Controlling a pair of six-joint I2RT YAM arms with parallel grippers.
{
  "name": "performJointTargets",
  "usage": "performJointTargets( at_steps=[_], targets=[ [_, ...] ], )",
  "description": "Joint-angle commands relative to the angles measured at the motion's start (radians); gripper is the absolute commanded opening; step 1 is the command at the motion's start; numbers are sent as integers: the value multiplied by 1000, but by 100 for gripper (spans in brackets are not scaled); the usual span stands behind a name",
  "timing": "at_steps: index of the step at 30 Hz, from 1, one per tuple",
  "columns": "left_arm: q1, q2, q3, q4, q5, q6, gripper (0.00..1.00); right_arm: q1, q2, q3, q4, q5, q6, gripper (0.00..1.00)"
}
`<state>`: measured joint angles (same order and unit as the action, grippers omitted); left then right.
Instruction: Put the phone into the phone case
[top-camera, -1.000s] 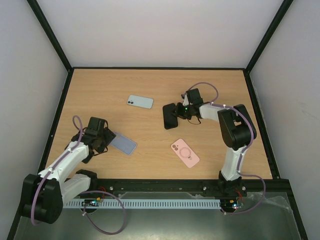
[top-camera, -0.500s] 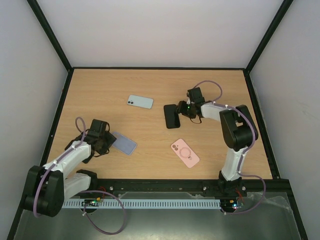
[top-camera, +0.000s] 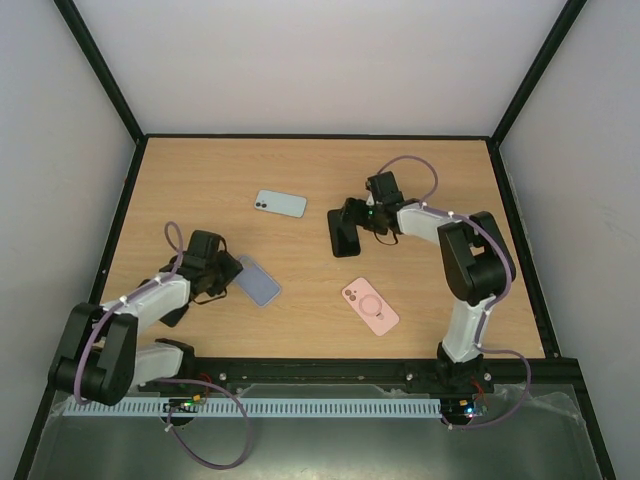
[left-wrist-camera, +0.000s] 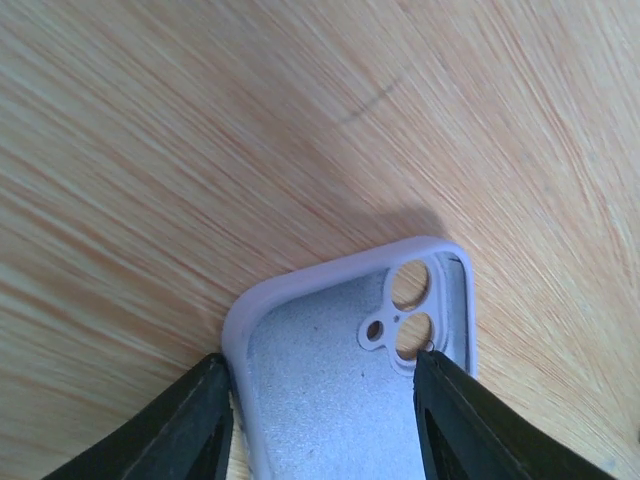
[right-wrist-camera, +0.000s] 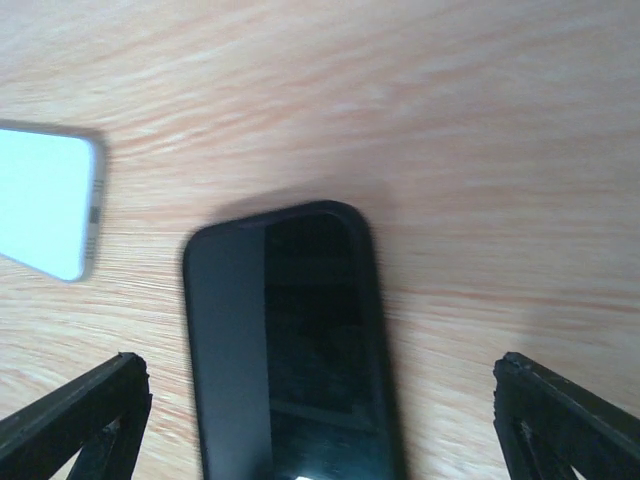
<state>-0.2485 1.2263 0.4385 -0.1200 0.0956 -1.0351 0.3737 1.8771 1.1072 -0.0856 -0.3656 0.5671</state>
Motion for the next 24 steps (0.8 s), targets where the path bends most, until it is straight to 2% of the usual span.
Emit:
performJointTargets(
  at_steps=[1,3,9,12,16,21,24],
  targets=[
    [-6,1,19,70,88,48,51,40,-21,84,-12,17,-48,92],
    [-5,-34,26,57,71,59,57,62,-18,109,1,21,-71,92],
    [15,-142,78,-93,-63,94,82,123,33,195,44,41,-212,90],
    [57,-183,104,-180,-117,107,99,141,83,262,31,51,-287,88],
    [147,-240,116,-269,-183,127,100,177,169,381,-14,106,-392,91],
    [313,-294,106,-305,-144,148,100,195,285,528,-66,95,-457,99],
    [376,-300,98,-322,-136,141,100,203,337,593,-86,80,-492,97]
  ],
)
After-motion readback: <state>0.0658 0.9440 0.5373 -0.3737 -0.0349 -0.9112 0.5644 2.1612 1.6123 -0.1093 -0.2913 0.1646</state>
